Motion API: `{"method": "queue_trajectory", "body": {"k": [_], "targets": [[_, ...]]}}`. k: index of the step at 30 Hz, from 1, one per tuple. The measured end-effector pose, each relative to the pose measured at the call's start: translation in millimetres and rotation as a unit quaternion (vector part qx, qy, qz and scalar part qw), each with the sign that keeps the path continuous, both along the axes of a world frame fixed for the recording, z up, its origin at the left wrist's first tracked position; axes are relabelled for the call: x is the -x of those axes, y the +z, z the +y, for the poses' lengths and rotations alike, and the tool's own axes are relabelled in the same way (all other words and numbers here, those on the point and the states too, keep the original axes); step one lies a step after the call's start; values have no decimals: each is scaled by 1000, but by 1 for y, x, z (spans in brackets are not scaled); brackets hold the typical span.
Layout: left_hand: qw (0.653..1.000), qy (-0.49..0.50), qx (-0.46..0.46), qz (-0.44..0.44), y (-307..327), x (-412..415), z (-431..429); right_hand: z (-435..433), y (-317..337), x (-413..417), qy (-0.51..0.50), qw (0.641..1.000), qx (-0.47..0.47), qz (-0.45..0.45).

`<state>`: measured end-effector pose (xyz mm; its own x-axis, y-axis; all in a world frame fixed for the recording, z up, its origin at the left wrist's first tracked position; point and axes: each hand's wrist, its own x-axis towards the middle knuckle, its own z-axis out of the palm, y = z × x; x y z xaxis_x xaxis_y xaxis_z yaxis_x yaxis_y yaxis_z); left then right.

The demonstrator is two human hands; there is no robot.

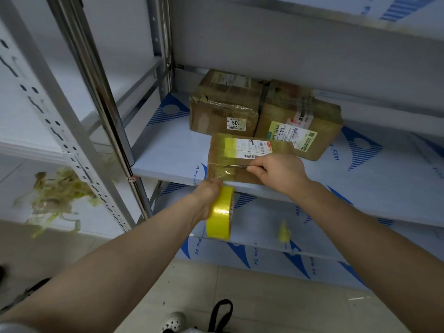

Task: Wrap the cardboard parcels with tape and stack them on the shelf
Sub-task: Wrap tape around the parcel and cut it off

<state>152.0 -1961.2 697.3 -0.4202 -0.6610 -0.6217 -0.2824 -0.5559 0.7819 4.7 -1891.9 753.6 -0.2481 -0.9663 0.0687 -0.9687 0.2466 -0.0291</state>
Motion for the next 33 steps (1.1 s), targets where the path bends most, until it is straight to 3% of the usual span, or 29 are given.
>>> {"method": "queue_trajectory", "body": {"k": [6,17,21,23,25,28,30,31,33], "targets": [[999,-5,28,-19,2,1,0,-5,-2,-14,15,991,-52,122],[999,-15,30,-15,4,0,-9,-13,-13,-11,39,973,-125,191],[999,-29,10,-12,0,1,-11,3,-8,15,-22,990,-135,40],[1000,-27,3,-7,-2,1,-10,20,1,40,-95,978,-154,-102],[1000,-22,6,-10,-6,4,-11,45,6,71,-171,933,-90,-305],[1000,-12,6,-13,-10,7,-12,79,-4,109,-285,786,157,-526],[1000,-12,2,-11,-10,9,-11,88,-19,123,-353,702,261,-561],[1000,-12,1,-11,-9,10,-11,88,-29,128,-385,692,283,-541],[1000,-9,3,-8,-10,13,-11,83,-48,130,-413,722,289,-474]]}}
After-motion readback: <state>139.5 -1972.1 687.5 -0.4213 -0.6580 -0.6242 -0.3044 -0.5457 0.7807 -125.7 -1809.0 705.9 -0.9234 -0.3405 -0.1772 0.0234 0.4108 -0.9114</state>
